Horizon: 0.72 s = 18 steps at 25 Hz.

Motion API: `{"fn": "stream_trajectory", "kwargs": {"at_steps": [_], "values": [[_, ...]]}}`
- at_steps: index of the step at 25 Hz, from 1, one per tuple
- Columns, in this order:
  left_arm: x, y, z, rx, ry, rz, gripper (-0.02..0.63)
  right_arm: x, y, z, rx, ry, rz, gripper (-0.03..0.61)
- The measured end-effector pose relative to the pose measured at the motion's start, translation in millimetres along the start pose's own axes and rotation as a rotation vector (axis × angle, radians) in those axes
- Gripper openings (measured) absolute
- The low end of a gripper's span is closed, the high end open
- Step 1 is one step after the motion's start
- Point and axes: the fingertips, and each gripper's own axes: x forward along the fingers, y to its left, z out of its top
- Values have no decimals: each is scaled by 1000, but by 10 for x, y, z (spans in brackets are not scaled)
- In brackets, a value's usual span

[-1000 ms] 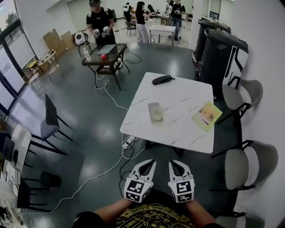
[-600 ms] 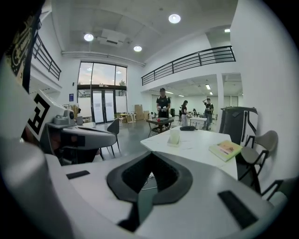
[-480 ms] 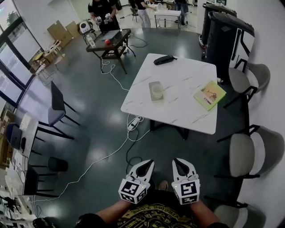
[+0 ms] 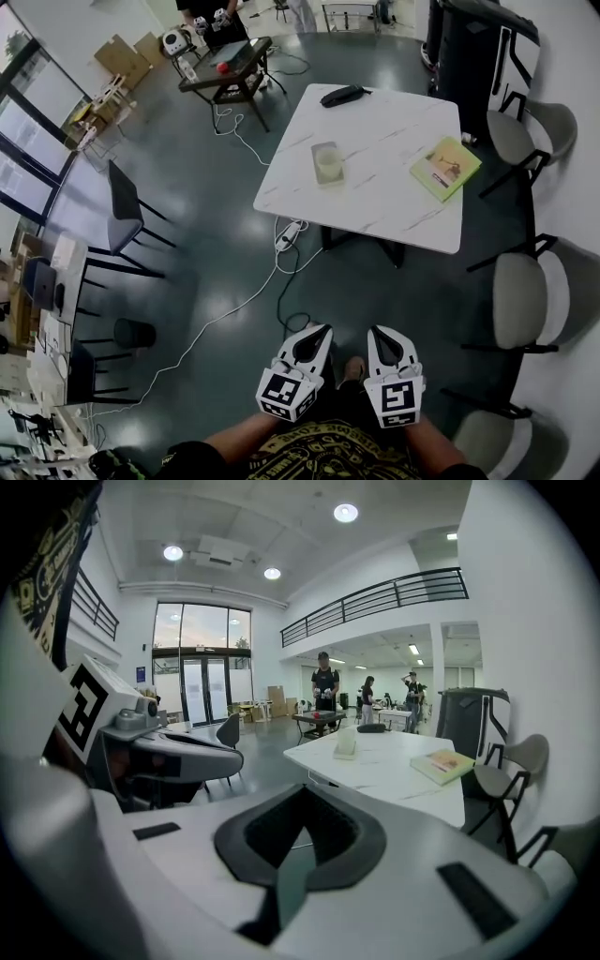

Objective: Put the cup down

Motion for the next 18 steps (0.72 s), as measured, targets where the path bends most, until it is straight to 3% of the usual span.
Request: {"fn": "stream_trajectory", "kwargs": {"at_steps": [7,18], "values": [[22,-111,-43,51,15,-36,11,-56,25,-113,12,-2,-34,5],[-33,-75,-94,55,11,-39,11,-53,155,-148,-8,10,-35,5]]}}
